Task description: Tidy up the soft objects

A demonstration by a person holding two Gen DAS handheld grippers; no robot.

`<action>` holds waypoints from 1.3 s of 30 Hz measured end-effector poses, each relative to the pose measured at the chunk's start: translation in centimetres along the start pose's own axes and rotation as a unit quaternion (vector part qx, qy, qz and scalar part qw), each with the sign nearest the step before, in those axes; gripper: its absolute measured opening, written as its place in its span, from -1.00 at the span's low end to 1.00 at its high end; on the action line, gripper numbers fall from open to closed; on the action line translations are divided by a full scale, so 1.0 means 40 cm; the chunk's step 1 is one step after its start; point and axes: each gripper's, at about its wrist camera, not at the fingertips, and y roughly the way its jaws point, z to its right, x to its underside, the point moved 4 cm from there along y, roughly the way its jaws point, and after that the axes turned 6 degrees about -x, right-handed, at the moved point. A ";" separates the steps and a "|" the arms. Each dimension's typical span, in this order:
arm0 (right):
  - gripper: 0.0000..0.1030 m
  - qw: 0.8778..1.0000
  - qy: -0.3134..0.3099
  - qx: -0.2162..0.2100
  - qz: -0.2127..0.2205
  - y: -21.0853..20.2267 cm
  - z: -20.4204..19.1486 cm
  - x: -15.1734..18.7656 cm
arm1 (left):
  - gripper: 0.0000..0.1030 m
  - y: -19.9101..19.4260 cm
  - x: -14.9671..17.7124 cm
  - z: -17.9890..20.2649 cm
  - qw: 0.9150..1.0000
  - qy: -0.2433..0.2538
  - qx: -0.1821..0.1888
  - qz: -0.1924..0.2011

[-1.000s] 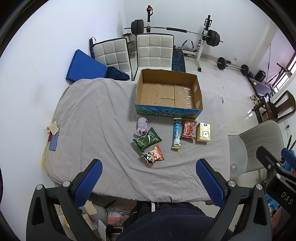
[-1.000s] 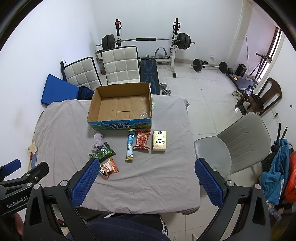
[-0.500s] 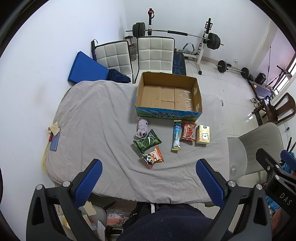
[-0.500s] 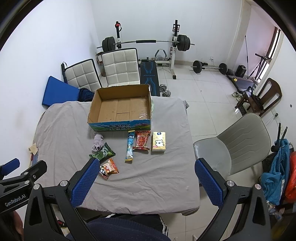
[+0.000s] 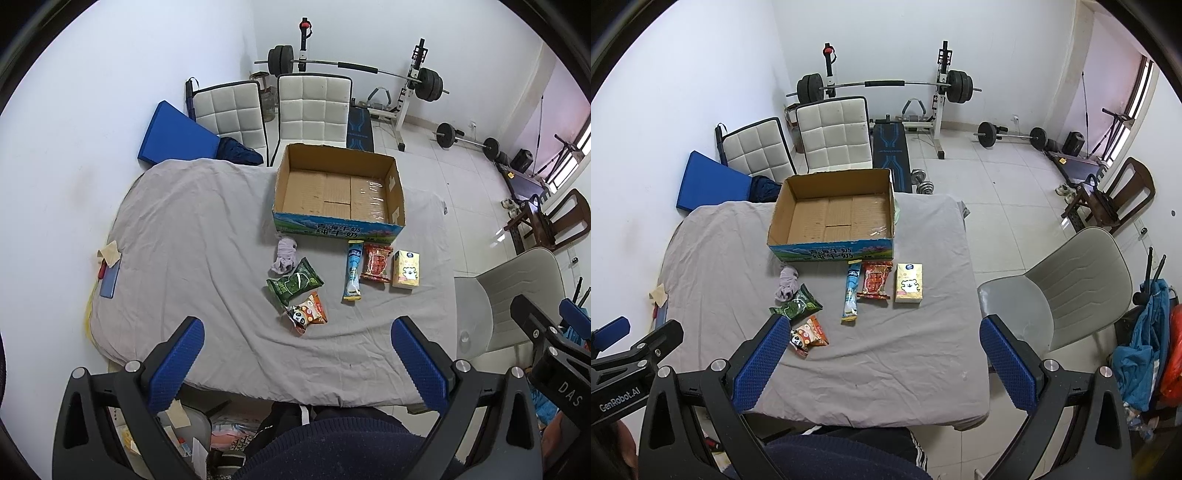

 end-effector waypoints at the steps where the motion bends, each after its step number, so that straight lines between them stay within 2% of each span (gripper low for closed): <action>1: 1.00 1.000 0.000 -0.001 0.000 0.000 0.000 0.001 | 1.00 -0.001 -0.001 -0.001 1.000 -0.001 0.000 0.000; 16: 1.00 1.000 -0.004 -0.009 -0.005 0.020 -0.005 -0.014 | 1.00 0.020 -0.004 -0.018 1.000 -0.006 -0.001 -0.007; 22: 1.00 1.000 0.010 -0.011 -0.021 0.094 0.021 -0.021 | 1.00 0.103 -0.033 -0.016 1.000 -0.015 0.006 -0.008; 26: 1.00 0.998 0.037 0.004 -0.043 0.225 0.087 -0.032 | 1.00 0.244 -0.061 0.001 1.000 -0.010 -0.001 -0.024; 32: 1.00 0.989 0.069 0.014 -0.127 0.549 0.182 -0.013 | 1.00 0.537 -0.068 0.049 0.996 0.039 -0.010 -0.084; 36: 1.00 0.982 0.058 0.033 -0.179 0.792 0.213 0.027 | 1.00 0.724 -0.040 0.095 0.987 0.091 -0.024 -0.133; 39: 1.00 0.977 0.048 0.036 -0.205 0.923 0.224 0.055 | 1.00 0.851 -0.027 0.118 0.977 0.130 -0.046 -0.161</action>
